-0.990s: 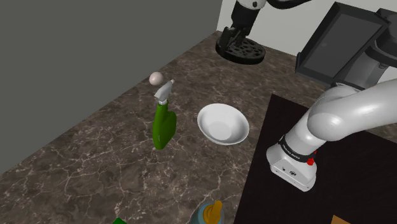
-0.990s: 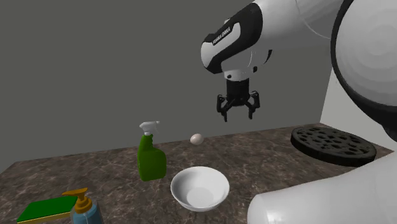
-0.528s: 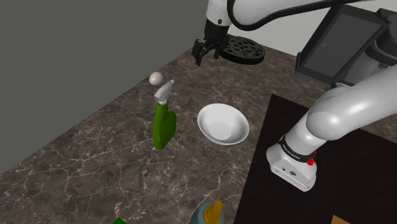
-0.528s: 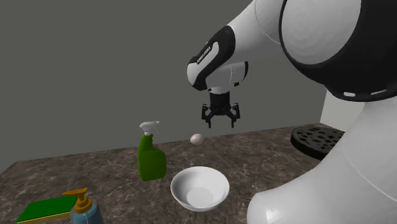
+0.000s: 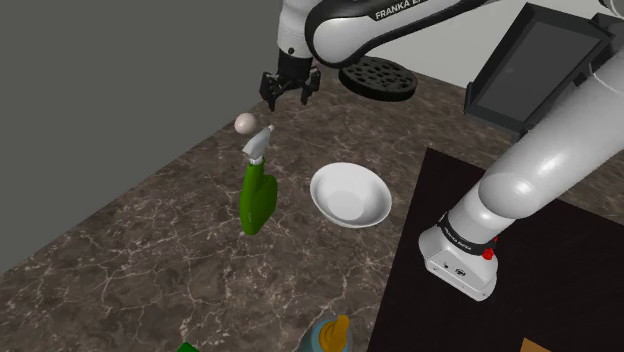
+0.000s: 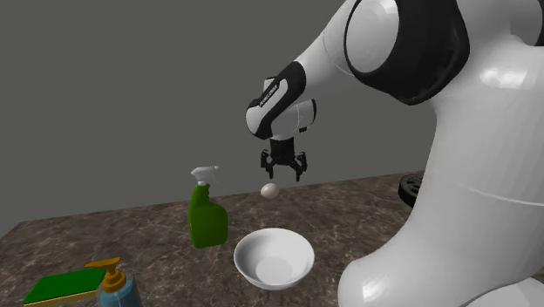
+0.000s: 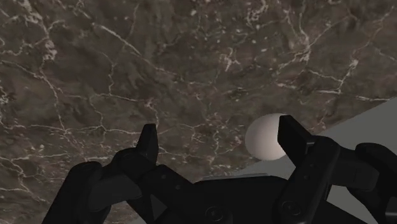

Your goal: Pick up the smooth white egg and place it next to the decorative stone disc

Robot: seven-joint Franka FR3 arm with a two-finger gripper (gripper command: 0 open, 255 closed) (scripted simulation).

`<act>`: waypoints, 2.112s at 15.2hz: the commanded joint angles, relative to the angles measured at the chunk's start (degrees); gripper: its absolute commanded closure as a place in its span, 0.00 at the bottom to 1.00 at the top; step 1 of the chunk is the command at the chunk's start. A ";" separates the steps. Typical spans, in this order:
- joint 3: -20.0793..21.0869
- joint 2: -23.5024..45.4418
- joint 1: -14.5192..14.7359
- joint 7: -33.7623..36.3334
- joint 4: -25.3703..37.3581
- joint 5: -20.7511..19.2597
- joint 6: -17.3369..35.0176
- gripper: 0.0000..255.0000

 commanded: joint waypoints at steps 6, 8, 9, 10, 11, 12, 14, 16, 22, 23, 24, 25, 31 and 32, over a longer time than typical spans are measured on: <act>0.37 17.26 2.13 16.99 12.50 -10.81 2.32 0.00; -0.65 22.13 3.73 20.80 17.07 -13.28 2.13 0.00; -1.25 24.52 4.60 22.50 19.49 -14.32 1.95 0.00; -1.87 26.91 5.48 24.06 22.01 -15.23 1.72 0.00; -2.09 27.49 5.75 24.41 22.65 -15.41 1.66 0.00; -2.28 28.00 5.85 24.60 22.62 -15.73 2.16 0.00; -2.67 29.04 6.04 25.00 22.59 -16.40 3.13 0.00; -3.07 30.11 6.25 25.39 22.61 -17.07 4.07 0.00; -3.60 31.52 6.53 25.89 22.72 -17.93 5.26 0.00; -3.60 31.52 6.53 25.89 22.72 -17.93 5.26 0.00; -3.60 31.52 6.53 25.89 22.72 -17.93 5.26 0.00; -3.60 31.52 6.53 25.89 22.72 -17.93 5.26 0.00; -3.60 31.52 6.53 25.89 22.71 -17.93 5.26 1.00; -3.60 31.52 6.53 25.89 22.71 -17.93 5.26 1.00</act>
